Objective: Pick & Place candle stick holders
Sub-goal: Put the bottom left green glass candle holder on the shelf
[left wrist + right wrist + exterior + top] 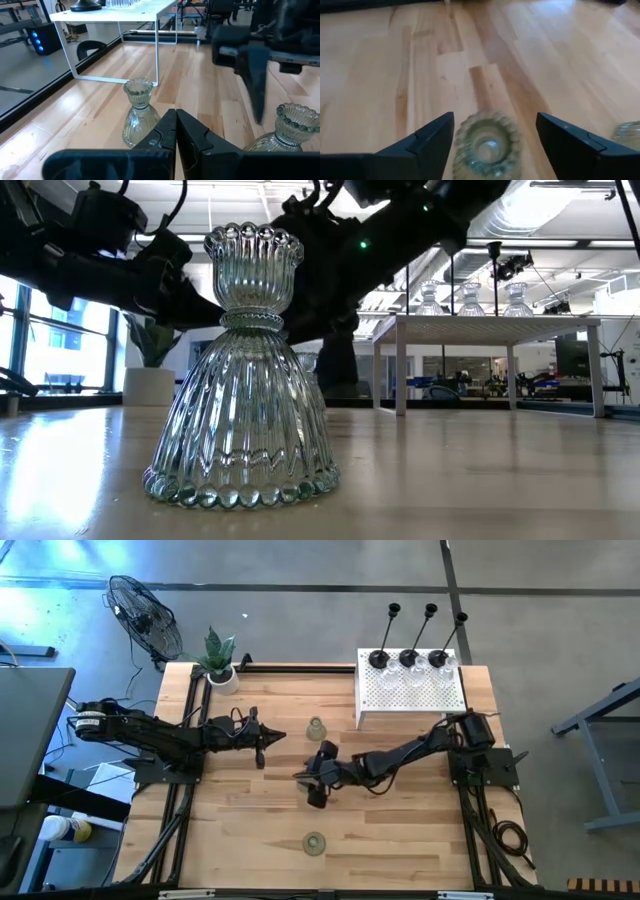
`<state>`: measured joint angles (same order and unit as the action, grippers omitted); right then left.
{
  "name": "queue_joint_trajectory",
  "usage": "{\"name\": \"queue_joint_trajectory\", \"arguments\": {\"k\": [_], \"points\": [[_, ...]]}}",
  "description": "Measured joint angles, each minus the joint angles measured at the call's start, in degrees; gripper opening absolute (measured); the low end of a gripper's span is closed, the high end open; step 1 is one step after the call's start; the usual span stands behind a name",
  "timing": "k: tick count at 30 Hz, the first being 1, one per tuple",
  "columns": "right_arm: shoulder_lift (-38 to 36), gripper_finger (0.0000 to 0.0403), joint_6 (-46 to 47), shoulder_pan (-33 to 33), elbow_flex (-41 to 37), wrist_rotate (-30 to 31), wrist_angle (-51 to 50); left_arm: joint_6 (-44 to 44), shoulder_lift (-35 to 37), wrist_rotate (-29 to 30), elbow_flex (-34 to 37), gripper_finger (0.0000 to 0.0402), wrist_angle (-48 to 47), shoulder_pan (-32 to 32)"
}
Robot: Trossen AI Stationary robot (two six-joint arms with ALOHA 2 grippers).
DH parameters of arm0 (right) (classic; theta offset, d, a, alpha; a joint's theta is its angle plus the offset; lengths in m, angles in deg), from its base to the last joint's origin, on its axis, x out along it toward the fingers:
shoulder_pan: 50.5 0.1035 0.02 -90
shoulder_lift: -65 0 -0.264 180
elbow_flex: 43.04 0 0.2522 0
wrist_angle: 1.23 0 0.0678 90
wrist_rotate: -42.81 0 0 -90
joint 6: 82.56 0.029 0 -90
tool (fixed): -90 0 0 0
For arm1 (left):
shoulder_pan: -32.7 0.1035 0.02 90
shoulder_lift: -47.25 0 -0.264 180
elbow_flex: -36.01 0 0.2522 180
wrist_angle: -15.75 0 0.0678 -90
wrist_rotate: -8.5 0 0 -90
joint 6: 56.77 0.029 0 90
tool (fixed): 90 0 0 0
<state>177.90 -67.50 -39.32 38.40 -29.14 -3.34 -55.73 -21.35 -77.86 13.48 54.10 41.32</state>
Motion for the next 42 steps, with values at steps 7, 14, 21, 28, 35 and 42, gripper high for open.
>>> {"name": "queue_joint_trajectory", "arguments": {"k": [7, 14, 21, 28, 35, 42], "points": [[0.15, 0.0205, -0.1, 0.07, -0.04, -1.99, -0.25, 0.0, 0.0, -0.05, -0.01, 0.0001, -0.09, 0.0], [0.15, 0.0172, -0.55, 0.05, -0.04, -2.19, -0.23, -0.02, 0.0, -0.11, -0.01, 0.0001, -0.2, 0.0], [-0.63, 0.0178, -1.37, 0.07, -0.11, -2.89, -0.75, -0.02, 0.0, -0.15, -0.01, 0.0001, -0.7, 0.0], [-3.86, 0.0175, -2.22, 0.07, -0.11, -2.95, -2.09, 0.02, 0.0, -0.18, -0.01, 0.0001, -1.01, 0.0], [-7.21, 0.0176, -2.76, 0.07, -0.11, -2.51, -4.88, 0.04, 0.0, -0.2, -0.01, 0.0001, -1.27, 0.0], [-12.49, 0.0177, -3.16, 0.11, -0.11, -1.87, -10.23, 0.07, 0.0, -0.2, -0.01, 0.0001, -1.31, 0.0]]}}
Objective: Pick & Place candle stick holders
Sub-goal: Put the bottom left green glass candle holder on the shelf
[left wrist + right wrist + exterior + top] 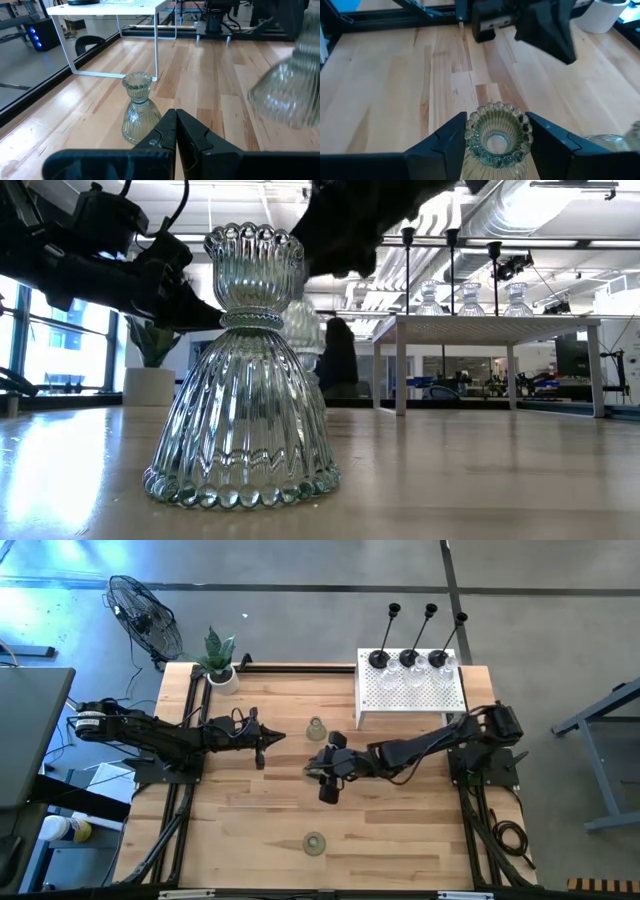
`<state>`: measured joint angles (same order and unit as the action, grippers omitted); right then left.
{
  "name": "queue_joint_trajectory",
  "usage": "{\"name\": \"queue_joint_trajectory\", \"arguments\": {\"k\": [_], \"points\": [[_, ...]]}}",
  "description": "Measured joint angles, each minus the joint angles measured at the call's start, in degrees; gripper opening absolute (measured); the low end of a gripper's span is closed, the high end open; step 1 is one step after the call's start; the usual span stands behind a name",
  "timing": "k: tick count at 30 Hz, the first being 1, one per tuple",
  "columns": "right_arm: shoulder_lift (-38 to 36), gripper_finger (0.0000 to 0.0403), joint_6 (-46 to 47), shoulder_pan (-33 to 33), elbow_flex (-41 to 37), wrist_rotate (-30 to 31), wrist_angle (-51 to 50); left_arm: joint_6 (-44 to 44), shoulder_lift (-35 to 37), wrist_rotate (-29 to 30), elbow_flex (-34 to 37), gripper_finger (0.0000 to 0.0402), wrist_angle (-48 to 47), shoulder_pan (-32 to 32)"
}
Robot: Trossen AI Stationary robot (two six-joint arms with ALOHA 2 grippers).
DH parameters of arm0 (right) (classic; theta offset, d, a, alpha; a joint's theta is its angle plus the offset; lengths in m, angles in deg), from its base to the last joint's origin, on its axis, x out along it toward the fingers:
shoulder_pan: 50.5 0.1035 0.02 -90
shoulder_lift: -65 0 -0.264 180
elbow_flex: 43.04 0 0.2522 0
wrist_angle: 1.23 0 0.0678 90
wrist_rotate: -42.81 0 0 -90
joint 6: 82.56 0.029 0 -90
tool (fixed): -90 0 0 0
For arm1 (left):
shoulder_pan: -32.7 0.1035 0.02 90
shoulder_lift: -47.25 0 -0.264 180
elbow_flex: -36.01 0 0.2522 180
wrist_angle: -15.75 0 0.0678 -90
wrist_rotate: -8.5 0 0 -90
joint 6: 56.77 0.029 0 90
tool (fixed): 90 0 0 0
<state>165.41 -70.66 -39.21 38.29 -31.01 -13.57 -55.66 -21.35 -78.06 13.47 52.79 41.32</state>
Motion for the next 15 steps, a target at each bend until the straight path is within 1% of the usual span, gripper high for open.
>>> {"name": "queue_joint_trajectory", "arguments": {"k": [7, 15], "points": [[-6.95, 0.0176, 0.0, 0.0, 0.0, 0.27, -6.63, 0.13, -0.01, 0.0, 0.0, 0.0001, -0.01, 0.0], [-16.12, 0.0177, 1.17, 0.12, 0.0, 0.56, -16.63, 0.11, 0.0, 0.0, 0.0, 0.0001, -0.02, 0.0]]}}
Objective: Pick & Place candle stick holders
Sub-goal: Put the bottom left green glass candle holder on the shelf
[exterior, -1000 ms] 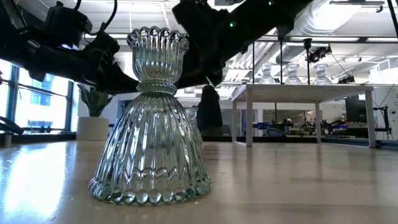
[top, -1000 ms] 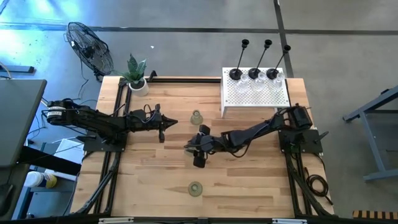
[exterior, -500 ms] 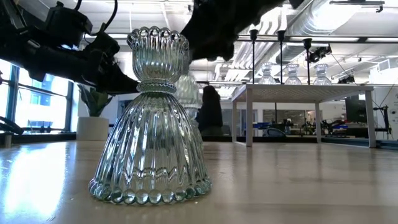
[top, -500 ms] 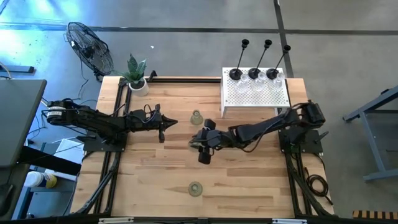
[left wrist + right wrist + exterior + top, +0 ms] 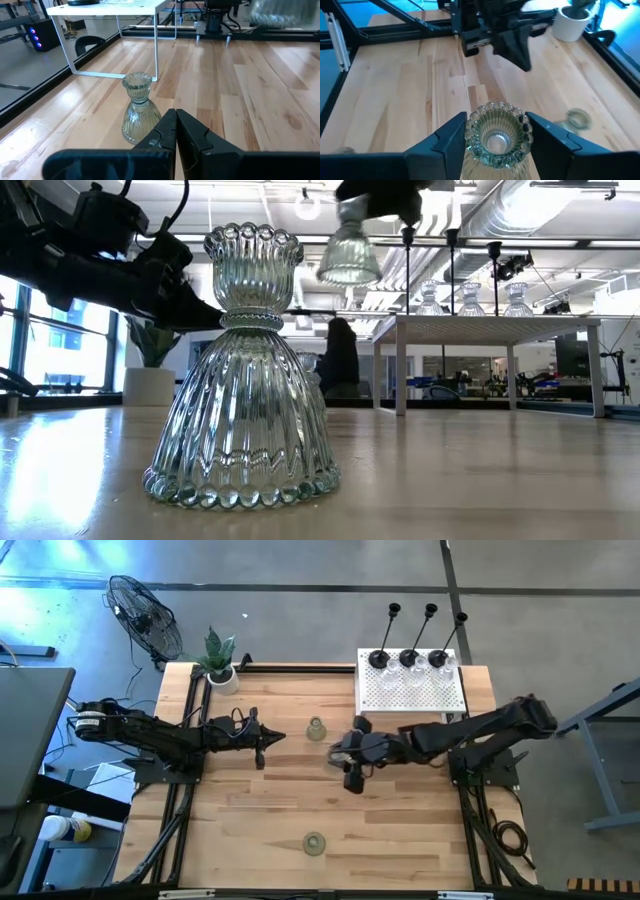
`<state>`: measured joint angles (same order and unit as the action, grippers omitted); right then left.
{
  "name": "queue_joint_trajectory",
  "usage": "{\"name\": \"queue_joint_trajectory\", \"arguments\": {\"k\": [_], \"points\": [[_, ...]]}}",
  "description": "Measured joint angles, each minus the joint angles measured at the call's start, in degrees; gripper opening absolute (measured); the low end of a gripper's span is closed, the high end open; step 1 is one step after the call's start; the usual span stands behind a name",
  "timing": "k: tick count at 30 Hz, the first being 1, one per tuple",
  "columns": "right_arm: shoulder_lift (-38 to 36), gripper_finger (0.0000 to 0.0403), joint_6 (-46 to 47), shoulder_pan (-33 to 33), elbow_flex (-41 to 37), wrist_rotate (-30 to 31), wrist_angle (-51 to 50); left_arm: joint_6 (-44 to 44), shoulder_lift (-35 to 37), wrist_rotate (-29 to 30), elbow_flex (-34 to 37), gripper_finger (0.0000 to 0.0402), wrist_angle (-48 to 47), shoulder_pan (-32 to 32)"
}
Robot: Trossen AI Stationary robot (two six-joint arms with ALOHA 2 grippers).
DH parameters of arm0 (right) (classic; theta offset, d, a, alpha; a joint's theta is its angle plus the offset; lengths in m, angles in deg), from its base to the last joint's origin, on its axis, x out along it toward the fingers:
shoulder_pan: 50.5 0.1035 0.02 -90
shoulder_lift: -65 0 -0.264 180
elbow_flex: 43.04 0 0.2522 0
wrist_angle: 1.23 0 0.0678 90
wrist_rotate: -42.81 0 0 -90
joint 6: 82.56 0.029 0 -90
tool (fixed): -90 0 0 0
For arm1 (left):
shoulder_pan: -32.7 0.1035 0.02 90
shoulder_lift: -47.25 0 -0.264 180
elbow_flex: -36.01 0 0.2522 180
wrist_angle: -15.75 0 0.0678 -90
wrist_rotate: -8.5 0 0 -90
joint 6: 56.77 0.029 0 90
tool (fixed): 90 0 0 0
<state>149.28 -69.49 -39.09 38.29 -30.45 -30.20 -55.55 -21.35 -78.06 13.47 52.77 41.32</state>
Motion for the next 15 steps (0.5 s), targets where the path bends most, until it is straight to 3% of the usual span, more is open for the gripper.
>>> {"name": "queue_joint_trajectory", "arguments": {"k": [15], "points": [[-13.06, 0.0178, 4.1, 3.34, 0.0, 8.74, -16.11, 0.0, -0.02, 0.0, 0.0, 0.0001, 0.0, 0.0]]}}
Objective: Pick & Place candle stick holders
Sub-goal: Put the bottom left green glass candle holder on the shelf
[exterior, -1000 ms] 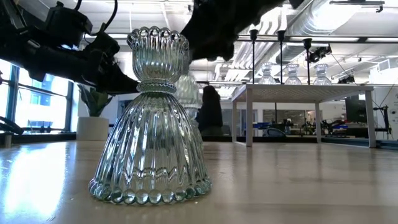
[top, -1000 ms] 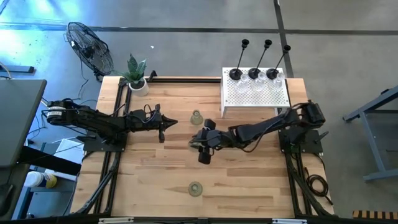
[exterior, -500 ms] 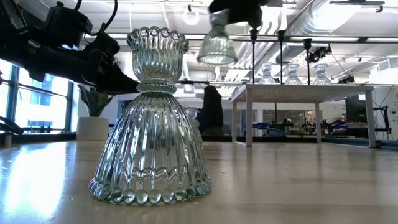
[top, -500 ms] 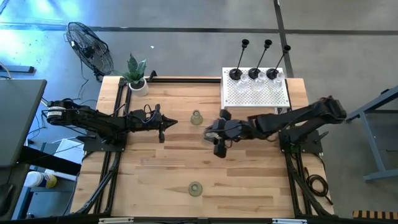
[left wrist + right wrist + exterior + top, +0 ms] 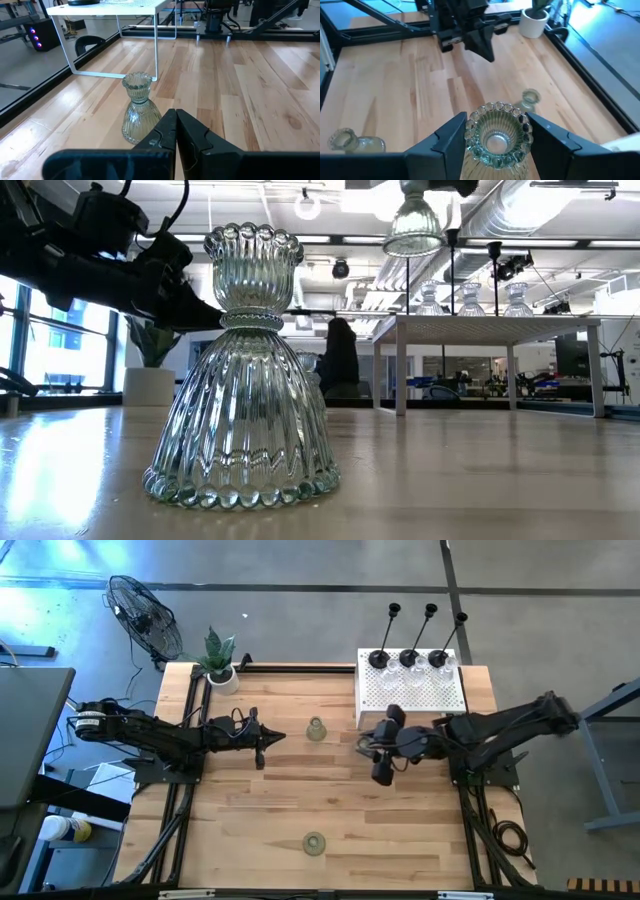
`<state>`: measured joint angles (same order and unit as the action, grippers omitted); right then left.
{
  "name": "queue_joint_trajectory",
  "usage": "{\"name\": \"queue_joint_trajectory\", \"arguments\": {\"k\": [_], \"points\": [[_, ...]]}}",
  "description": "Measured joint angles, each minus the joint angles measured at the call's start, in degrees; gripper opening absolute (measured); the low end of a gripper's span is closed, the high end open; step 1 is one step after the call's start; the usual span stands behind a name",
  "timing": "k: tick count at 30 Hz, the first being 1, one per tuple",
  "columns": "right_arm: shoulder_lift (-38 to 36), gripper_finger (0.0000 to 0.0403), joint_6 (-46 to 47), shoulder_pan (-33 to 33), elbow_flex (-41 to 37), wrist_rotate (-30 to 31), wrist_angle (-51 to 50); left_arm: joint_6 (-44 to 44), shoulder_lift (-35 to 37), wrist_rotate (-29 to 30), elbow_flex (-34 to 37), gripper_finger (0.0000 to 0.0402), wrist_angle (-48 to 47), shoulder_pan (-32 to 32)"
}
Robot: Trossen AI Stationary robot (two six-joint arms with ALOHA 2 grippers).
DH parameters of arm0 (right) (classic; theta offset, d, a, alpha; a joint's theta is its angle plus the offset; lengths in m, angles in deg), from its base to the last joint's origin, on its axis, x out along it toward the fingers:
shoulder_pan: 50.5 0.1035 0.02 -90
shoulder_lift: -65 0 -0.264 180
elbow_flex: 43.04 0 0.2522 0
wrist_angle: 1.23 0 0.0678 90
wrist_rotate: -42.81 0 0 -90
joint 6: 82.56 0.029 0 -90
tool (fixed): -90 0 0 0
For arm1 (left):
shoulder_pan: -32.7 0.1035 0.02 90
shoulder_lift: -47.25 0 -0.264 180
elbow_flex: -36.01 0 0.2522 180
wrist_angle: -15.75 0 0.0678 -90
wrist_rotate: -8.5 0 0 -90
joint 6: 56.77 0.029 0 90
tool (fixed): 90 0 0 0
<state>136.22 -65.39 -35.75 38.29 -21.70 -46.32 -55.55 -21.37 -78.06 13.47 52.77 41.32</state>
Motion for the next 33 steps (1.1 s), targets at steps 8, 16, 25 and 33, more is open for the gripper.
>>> {"name": "queue_joint_trajectory", "arguments": {"k": [8, 16, 25, 33], "points": [[-4.76, 0.0178, 4.89, 1.47, 0.0, 1.47, -8.09, 0.0, 0.02, 0.0, 0.0, 0.0001, 0.0, 0.0], [-10.93, 0.0178, 10.82, 3.01, 0.02, 4.26, -16.58, 0.02, 0.0, 0.0, 0.0, 0.0001, 0.0, 0.0], [-16.38, 0.0178, 20.16, 1.67, 0.04, 15.7, -31.26, 0.04, 0.02, 0.02, 0.0, 0.0001, 0.02, 0.0], [-16.64, 0.0178, 28.23, -6.76, -0.52, 23.56, -38.14, 0.06, 0.0, 0.04, 0.0, 0.0001, 0.02, 0.0]]}}
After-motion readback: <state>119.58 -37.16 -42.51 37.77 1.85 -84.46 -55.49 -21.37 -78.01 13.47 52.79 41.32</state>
